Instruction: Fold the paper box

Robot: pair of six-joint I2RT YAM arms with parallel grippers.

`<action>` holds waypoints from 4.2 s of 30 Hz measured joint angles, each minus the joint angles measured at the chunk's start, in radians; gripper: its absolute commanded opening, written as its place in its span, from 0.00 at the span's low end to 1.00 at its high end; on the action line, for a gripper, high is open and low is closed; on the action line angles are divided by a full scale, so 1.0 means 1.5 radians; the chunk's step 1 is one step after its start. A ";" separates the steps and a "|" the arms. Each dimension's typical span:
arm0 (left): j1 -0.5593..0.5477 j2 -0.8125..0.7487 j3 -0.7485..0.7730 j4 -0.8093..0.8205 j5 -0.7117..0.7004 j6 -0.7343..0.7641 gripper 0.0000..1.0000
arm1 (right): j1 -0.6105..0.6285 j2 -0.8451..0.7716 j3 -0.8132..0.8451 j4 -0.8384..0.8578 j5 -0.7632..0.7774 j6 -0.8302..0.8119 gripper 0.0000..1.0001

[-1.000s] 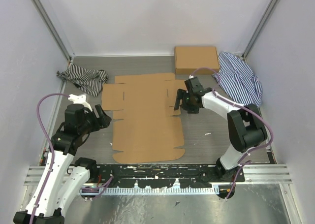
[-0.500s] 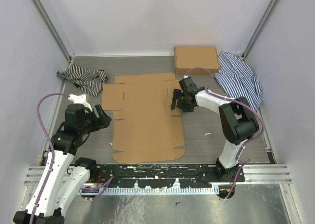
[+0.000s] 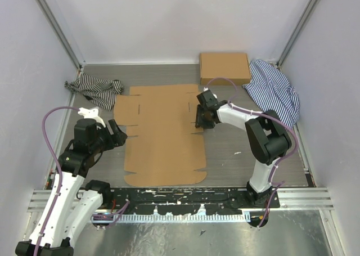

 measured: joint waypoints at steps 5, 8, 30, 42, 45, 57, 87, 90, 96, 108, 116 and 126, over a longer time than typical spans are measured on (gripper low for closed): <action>0.000 0.000 0.000 0.000 0.000 0.000 0.79 | 0.015 -0.001 0.007 -0.014 0.029 0.002 0.22; 0.000 0.000 0.000 0.000 0.000 0.000 0.79 | 0.018 -0.006 0.014 -0.014 0.040 0.005 0.20; 0.000 0.000 0.000 0.000 0.001 0.000 0.79 | 0.045 -0.067 0.046 -0.065 0.120 0.038 0.90; 0.000 -0.003 0.000 0.000 0.001 0.000 0.79 | 0.043 -0.012 0.040 -0.039 0.089 0.041 0.72; 0.000 -0.004 0.000 0.000 0.001 0.000 0.79 | 0.043 -0.003 0.028 -0.028 0.081 0.046 0.72; 0.000 -0.004 0.000 0.000 0.001 0.000 0.79 | 0.042 0.007 0.006 0.010 0.029 0.049 0.39; 0.000 0.010 -0.043 0.043 0.019 -0.105 0.77 | 0.043 -0.178 -0.002 -0.114 0.159 -0.008 0.01; 0.000 0.038 -0.093 0.085 0.029 -0.156 0.79 | 0.043 -0.216 -0.011 -0.135 0.177 -0.019 0.01; 0.000 0.161 -0.160 0.162 0.055 -0.226 0.83 | 0.043 -0.223 -0.024 -0.153 0.183 -0.027 0.01; 0.000 0.290 -0.163 0.295 0.079 -0.246 0.83 | 0.042 -0.209 -0.067 -0.142 0.113 -0.028 0.01; 0.000 0.397 -0.129 0.332 0.082 -0.231 0.82 | 0.042 -0.217 -0.067 -0.142 0.053 -0.038 0.01; -0.010 0.431 -0.121 0.374 0.098 -0.228 0.77 | 0.042 -0.230 -0.067 -0.141 0.003 -0.053 0.01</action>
